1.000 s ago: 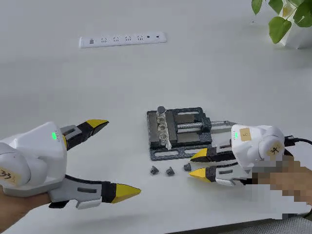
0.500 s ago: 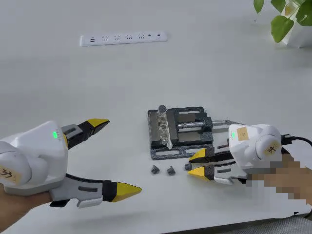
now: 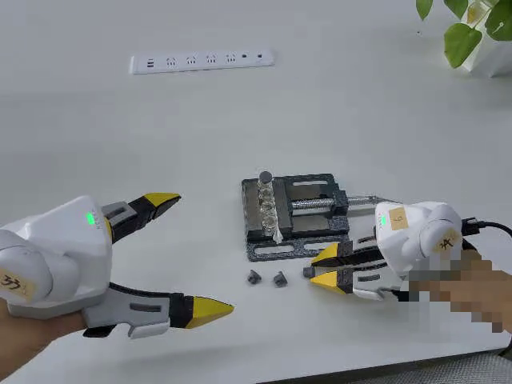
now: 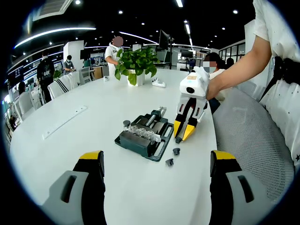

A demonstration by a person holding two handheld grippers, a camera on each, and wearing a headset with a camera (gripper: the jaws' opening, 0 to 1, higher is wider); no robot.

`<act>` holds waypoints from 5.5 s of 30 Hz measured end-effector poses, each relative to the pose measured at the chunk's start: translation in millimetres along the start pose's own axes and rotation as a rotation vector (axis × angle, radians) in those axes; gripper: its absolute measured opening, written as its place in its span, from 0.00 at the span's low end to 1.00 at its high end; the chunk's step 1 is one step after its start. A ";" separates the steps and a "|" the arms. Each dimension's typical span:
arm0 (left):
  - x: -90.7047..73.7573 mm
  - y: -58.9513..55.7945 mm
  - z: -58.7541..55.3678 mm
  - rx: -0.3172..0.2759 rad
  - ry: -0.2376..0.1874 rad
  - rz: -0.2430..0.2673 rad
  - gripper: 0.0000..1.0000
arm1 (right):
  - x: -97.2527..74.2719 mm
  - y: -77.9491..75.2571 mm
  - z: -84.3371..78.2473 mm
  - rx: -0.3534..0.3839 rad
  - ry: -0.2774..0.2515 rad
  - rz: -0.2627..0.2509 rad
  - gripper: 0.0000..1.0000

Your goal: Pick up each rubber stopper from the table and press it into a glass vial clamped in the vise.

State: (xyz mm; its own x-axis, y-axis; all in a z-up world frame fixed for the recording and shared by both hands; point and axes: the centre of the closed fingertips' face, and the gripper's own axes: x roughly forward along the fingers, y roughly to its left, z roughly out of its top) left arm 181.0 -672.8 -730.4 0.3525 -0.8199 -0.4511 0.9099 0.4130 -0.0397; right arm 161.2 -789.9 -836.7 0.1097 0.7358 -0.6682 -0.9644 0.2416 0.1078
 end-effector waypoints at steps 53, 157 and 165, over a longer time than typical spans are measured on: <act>0.9 -1.6 3.3 -0.005 -0.018 0.001 0.90 | -8.2 -2.4 11.6 0.011 -0.023 -0.010 0.07; -17.6 -60.9 124.5 -0.056 -0.338 -0.313 0.04 | -107.5 64.0 199.2 -0.161 -0.401 0.124 0.07; -19.6 -62.0 124.5 -0.067 -0.345 -0.331 0.04 | -110.6 60.9 195.7 -0.157 -0.405 0.133 0.06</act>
State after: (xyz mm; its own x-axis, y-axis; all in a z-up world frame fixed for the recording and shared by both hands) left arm 145.0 -731.8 -608.1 0.1086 -0.9906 -0.0827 0.9734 0.1229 -0.1935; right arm 137.4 -732.7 -612.2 0.0379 0.9496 -0.3112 -0.9978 0.0527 0.0391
